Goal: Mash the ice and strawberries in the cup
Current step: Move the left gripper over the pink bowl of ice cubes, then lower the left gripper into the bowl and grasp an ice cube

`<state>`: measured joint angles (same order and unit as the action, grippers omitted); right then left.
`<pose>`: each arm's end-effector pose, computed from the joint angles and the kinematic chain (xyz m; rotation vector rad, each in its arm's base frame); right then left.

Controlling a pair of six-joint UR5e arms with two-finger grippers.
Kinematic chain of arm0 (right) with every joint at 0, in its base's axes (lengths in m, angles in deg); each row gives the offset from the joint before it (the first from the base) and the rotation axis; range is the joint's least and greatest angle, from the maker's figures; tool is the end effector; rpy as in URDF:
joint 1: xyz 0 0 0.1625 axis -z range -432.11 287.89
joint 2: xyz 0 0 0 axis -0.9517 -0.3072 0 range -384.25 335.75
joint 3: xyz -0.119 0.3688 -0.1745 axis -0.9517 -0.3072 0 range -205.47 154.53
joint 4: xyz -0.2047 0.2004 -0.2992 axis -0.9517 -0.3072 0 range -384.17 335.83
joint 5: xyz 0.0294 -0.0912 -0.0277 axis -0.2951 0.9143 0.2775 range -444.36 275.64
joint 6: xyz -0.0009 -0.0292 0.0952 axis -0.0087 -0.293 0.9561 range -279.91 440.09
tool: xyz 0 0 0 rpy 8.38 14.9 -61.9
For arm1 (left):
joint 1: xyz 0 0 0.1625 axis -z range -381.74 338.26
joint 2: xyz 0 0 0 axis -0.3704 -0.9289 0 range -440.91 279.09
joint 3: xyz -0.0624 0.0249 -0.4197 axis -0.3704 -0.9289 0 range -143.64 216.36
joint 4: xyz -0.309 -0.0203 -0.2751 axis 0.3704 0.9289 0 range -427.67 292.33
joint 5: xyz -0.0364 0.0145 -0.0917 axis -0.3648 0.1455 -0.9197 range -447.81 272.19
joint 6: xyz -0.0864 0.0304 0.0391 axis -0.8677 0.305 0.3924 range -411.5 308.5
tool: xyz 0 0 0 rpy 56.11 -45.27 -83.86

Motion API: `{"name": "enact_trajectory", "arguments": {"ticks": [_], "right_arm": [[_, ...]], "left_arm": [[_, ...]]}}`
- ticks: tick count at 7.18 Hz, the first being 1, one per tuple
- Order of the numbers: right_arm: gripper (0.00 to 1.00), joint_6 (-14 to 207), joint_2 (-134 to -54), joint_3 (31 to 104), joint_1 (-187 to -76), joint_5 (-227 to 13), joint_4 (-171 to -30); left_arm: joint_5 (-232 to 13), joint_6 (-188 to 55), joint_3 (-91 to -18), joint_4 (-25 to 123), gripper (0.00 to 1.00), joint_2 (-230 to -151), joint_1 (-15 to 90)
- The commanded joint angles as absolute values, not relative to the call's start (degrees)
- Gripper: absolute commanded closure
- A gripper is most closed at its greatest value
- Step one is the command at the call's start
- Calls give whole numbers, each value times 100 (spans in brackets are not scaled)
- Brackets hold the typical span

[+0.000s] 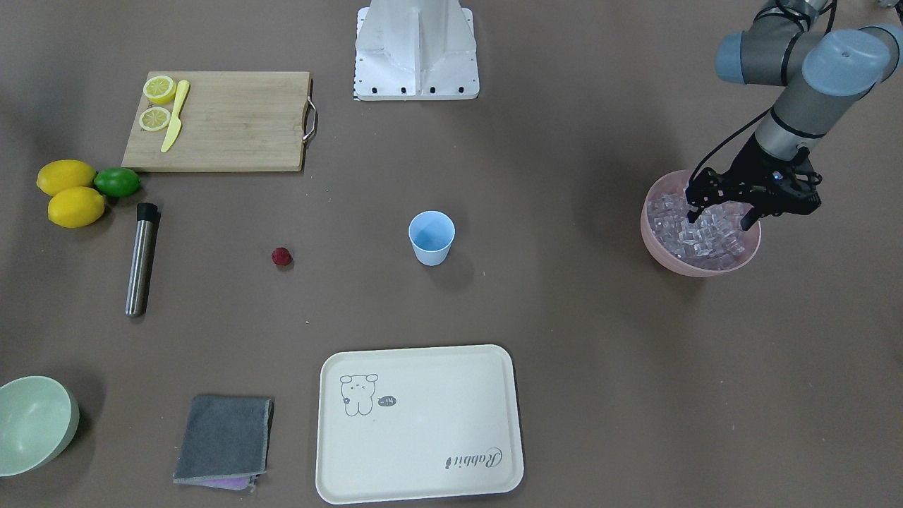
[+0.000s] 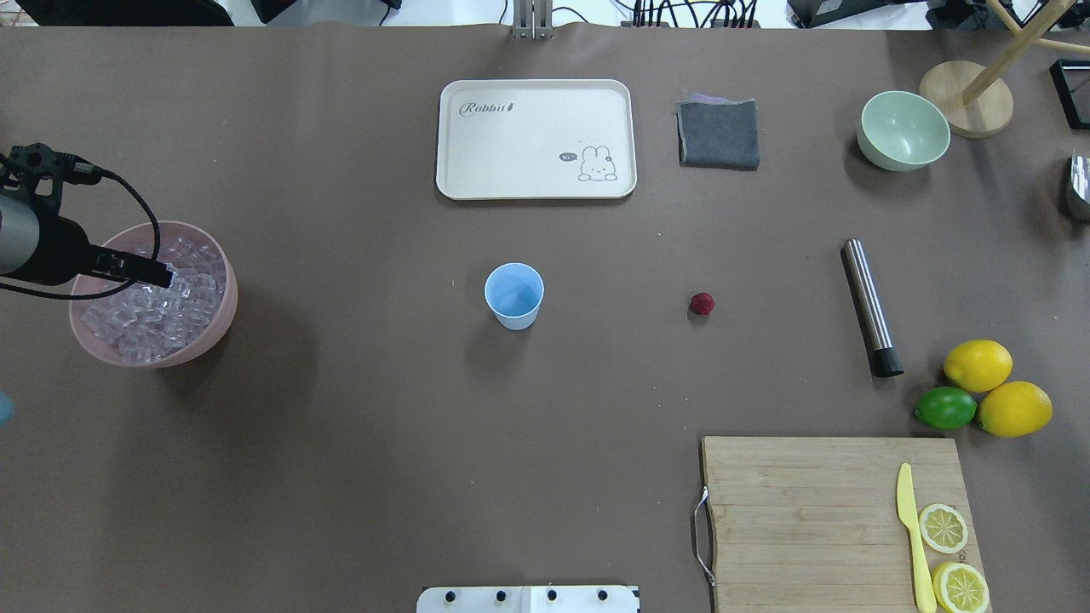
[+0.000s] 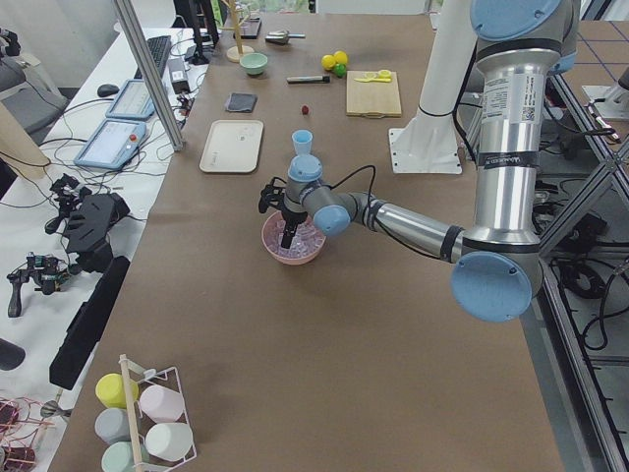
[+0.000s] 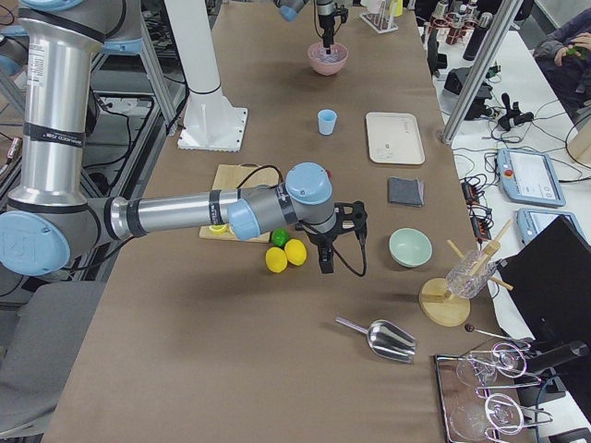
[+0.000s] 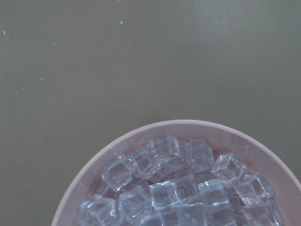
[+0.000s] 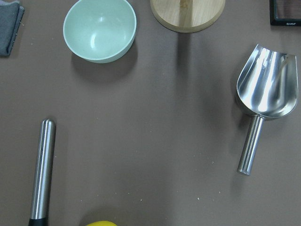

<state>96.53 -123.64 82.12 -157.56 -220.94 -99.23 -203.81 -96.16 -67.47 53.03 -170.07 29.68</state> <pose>0.0260 -0.4409 0.5496 0.2286 -0.8567 0.0297 0.2478 -0.4545 0.4952 0.2733 0.8191 0.0735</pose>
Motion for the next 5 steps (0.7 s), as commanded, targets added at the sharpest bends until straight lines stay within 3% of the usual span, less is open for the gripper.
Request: {"name": "enact_trajectory", "arguments": {"ticks": [1,5], "right_arm": [[0,9653,-12365,8211,-15754,-22085,-9923],[0,9653,-12365,8211,-15754,-22085,-9923]], "left_arm": [[-20357,-9624,-6761,5327,3,-16863,2854],[-20357,-9641,-6744,5336,3,-16871,2783]]}}
